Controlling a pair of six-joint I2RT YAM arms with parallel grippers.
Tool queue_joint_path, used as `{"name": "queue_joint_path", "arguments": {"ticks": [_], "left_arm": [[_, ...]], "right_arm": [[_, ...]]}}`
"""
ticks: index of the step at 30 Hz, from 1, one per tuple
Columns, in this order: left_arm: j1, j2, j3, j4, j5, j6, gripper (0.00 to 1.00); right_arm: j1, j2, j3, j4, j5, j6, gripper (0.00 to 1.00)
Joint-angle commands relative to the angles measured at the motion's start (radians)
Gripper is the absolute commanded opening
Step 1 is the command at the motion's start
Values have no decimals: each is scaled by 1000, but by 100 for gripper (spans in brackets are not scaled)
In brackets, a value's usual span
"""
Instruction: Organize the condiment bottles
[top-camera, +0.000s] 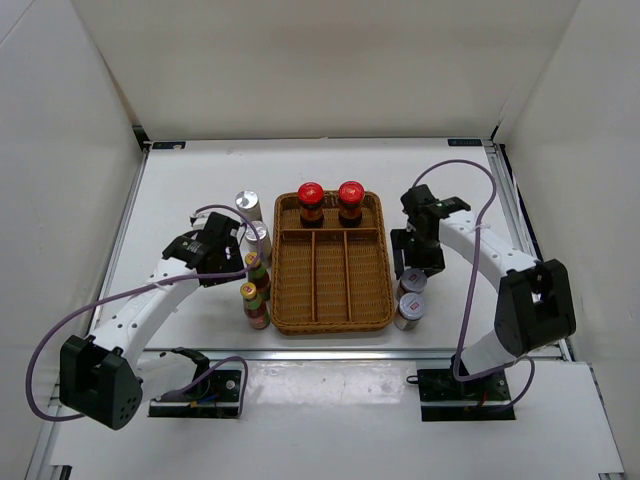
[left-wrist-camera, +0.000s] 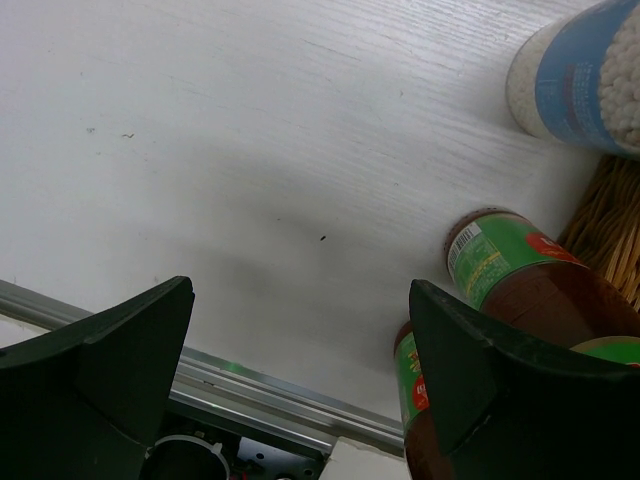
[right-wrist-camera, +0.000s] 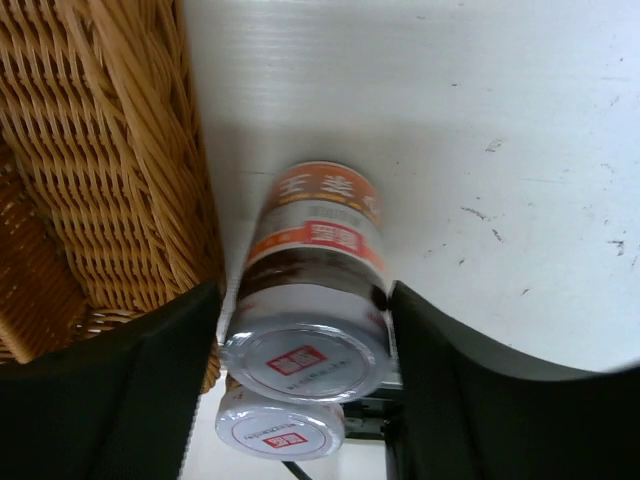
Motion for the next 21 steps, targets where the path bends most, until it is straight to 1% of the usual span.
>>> {"name": "queue_joint_path", "arguments": {"ticks": [1,3,9,12,13,15,17,18,19,20,21], "left_arm": [[3,-6,16,-3,4,0,100],[3,-6,16,-3,4,0,100],[3,4,16,-3,14,0,100],[3,4,16,-3,14,0,100],[3,4,16,-3,14,0,100],[3,4,16,-3,14,0,100],[3,4,16,-3,14,0,100],[3,4,16,-3,14,0,100],[3,4,16,-3,14,0,100],[3,4,16,-3,14,0,100],[3,4,16,-3,14,0,100]], "right_arm": [[-19,6,5,30,-13,-12,70],[-31,20,5,9,-13,-12,66],[-61,29,-4,0,-32,-12,67],[-61,48,5,-28,-32,-21,79],[-61,48,5,-28,-32,-21,81],[-61,48,-6,-28,-32,-21,83],[-61,48,-16,-28,-23,-21,73],[-61,48,-16,-39,-23,-21,65],[-61,48,-6,-51,-13,-21,55],[-61,37,15,-51,-1,-21,38],[-61,23,29,-66,8,-12,31]]}}
